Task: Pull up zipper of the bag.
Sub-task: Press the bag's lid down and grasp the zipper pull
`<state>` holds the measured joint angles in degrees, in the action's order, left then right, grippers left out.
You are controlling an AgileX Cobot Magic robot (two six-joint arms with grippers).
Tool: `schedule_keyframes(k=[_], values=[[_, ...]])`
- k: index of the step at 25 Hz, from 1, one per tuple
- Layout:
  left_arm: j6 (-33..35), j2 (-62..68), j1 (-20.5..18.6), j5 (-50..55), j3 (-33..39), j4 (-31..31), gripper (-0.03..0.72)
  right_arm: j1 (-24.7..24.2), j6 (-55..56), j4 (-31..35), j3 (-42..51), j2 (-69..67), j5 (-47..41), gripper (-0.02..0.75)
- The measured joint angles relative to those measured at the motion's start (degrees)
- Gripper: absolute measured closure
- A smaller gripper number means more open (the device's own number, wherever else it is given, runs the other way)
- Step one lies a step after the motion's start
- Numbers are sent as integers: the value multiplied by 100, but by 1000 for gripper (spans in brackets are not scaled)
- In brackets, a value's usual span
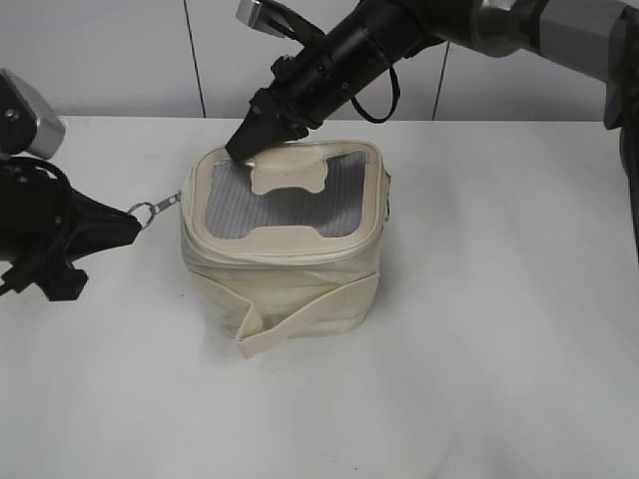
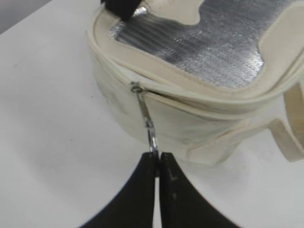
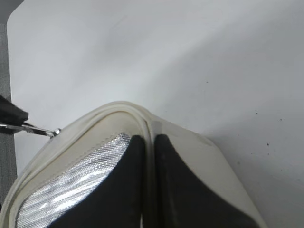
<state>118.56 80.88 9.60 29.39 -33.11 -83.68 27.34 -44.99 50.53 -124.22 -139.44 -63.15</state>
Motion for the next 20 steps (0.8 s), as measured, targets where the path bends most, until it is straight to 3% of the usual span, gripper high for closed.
schedule_keyframes(k=[5, 8, 11, 16, 20], values=[[-168, -273, 52, 529, 307, 146, 692, 6, 302, -26, 0, 0, 112, 697], [-348, -342, 438, 578, 368, 370, 692, 6, 495, -44, 0, 0, 165, 697], [-417, -348, 1224, 309, 386, 242, 692, 6, 622, -50, 0, 0, 191, 697], [-443, -236, 2755, -1037, 209, -634, 692, 6, 686, -82, 0, 0, 196, 697], [-460, 191, 3439, -1388, -248, -992, 690, 6, 700, -82, 0, 0, 196, 697]])
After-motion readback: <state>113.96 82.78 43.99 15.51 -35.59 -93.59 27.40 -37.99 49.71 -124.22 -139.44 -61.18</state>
